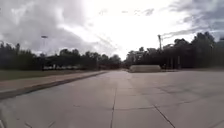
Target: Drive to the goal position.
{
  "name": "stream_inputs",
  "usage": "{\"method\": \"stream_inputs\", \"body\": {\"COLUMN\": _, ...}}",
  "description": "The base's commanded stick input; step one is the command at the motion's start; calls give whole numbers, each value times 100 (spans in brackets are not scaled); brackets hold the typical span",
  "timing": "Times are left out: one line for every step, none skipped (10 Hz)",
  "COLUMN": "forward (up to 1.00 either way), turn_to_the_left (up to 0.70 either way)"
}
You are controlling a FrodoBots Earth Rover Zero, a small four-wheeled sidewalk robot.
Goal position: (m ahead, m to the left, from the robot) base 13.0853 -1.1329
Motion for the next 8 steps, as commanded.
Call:
{"method": "stream_inputs", "body": {"forward": 70, "turn_to_the_left": -6}}
{"method": "stream_inputs", "body": {"forward": 70, "turn_to_the_left": 0}}
{"method": "stream_inputs", "body": {"forward": 70, "turn_to_the_left": 0}}
{"method": "stream_inputs", "body": {"forward": 70, "turn_to_the_left": 0}}
{"method": "stream_inputs", "body": {"forward": 70, "turn_to_the_left": 0}}
{"method": "stream_inputs", "body": {"forward": 70, "turn_to_the_left": 0}}
{"method": "stream_inputs", "body": {"forward": 70, "turn_to_the_left": 0}}
{"method": "stream_inputs", "body": {"forward": 70, "turn_to_the_left": 0}}
